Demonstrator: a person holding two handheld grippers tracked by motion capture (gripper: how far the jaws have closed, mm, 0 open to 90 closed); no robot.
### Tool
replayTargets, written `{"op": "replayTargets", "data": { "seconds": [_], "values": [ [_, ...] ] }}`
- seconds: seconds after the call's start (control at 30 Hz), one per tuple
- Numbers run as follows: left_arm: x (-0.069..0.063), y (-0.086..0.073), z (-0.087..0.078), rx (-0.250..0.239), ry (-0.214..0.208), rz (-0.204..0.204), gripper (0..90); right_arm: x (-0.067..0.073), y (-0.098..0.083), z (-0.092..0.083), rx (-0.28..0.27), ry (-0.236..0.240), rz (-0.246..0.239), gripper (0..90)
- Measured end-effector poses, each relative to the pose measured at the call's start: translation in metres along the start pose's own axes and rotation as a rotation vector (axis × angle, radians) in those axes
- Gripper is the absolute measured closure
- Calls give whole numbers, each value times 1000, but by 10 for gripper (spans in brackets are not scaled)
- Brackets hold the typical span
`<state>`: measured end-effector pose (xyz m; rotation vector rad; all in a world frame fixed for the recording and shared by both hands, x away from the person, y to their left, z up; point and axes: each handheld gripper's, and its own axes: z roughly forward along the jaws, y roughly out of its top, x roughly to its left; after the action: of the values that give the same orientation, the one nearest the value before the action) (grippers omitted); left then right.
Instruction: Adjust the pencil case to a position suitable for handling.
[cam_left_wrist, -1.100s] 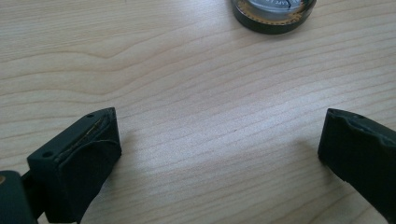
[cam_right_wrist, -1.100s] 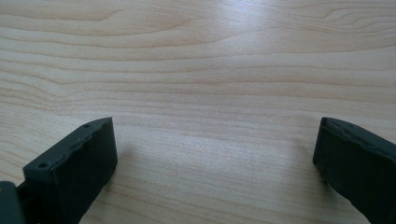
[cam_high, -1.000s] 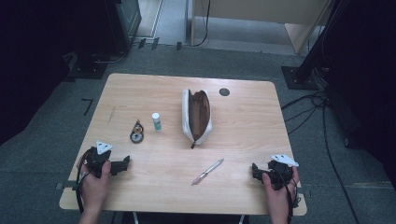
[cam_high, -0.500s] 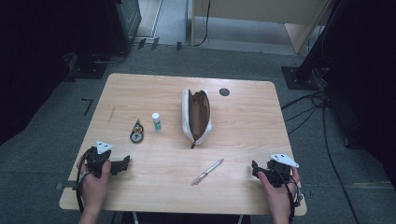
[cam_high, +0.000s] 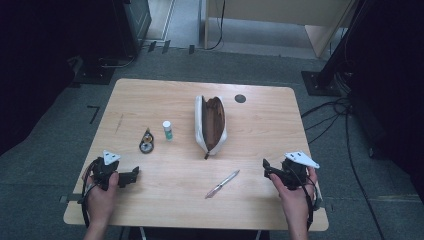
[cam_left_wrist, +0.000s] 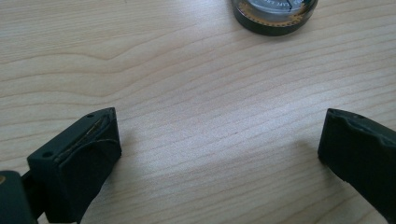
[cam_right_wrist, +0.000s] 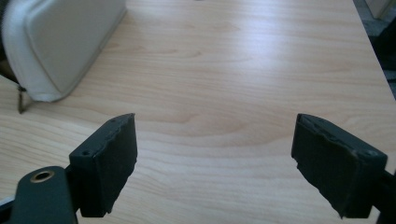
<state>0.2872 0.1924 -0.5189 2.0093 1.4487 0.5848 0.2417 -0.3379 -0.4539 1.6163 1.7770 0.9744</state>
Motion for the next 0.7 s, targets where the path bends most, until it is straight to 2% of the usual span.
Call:
{"op": "replayTargets", "data": {
  "seconds": [0.03,0.33,0.53,0.7],
  "values": [
    [0,0,0,0,0,0,0,0,0,0,0,0,0,143],
    [0,0,0,0,0,-1,0,30,32,8,-20,56,-36,170],
    [0,0,0,0,-1,-1,0,44,44,13,-36,93,-50,202],
    [0,0,0,0,0,-1,0,62,56,21,-46,170,-48,276]
  ]
}}
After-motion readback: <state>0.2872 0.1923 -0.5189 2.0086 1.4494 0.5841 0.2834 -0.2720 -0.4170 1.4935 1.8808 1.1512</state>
